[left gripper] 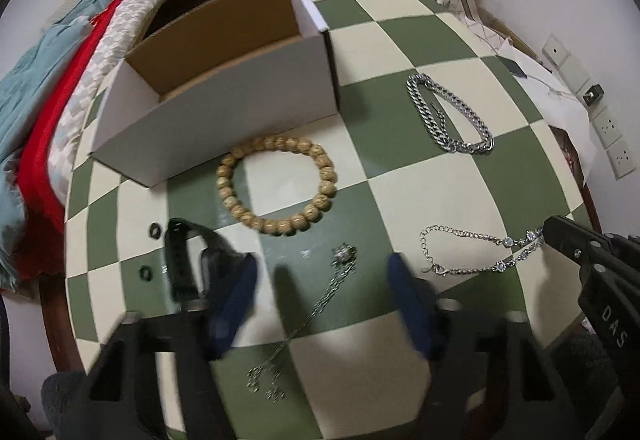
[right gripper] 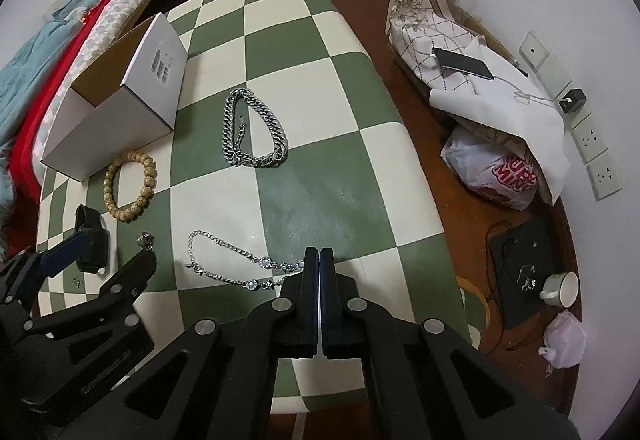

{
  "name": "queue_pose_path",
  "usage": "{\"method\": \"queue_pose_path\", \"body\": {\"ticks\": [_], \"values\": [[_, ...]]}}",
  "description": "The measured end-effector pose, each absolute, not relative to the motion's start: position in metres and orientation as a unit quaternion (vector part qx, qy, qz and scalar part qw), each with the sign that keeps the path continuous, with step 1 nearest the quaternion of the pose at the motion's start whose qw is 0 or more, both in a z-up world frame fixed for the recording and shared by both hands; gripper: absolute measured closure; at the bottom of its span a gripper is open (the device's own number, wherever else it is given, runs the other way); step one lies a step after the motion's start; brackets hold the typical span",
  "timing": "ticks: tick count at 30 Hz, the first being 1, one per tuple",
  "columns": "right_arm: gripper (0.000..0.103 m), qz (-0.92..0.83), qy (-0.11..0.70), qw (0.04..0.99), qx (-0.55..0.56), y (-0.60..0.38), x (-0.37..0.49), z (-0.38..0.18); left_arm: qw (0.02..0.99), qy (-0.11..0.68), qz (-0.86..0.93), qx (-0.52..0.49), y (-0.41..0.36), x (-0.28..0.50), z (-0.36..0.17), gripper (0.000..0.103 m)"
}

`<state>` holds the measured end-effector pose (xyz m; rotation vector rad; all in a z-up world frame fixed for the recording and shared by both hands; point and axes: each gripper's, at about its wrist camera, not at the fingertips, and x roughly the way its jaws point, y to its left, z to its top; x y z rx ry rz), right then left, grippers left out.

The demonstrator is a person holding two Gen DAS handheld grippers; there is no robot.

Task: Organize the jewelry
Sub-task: 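Grasp the thin silver pendant chain with left gripper while right gripper grasps the silver necklace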

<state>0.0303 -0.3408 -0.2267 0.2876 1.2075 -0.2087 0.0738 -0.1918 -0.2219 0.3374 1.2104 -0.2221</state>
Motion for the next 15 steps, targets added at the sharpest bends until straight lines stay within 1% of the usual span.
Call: {"method": "queue_pose_path", "body": {"ticks": [1, 2, 3, 5, 11, 15], "values": [[0.103, -0.099, 0.565, 0.808, 0.135, -0.341, 0.030, -0.228, 0.801, 0.568, -0.105, 0.156, -0.193, 0.075, -0.225, 0.066], [0.103, -0.099, 0.565, 0.807, 0.138, -0.342, 0.029, -0.230, 0.805, 0.563, -0.113, 0.147, -0.192, 0.074, -0.224, 0.076], [0.103, -0.098, 0.565, 0.807, 0.140, -0.342, 0.029, -0.231, 0.806, 0.562, -0.118, 0.143, -0.192, 0.073, -0.225, 0.089], [0.103, -0.099, 0.564, 0.808, 0.139, -0.341, 0.027, -0.231, 0.809, 0.558, -0.124, 0.140, -0.193, 0.072, -0.225, 0.096], [0.103, -0.094, 0.556, 0.814, 0.142, -0.341, 0.025, -0.221, 0.816, 0.551, -0.127, 0.121, -0.187, 0.071, -0.215, 0.098], [0.103, -0.083, 0.543, 0.823, 0.144, -0.341, 0.024, -0.202, 0.831, 0.532, -0.136, 0.093, -0.172, 0.070, -0.184, 0.098]]}}
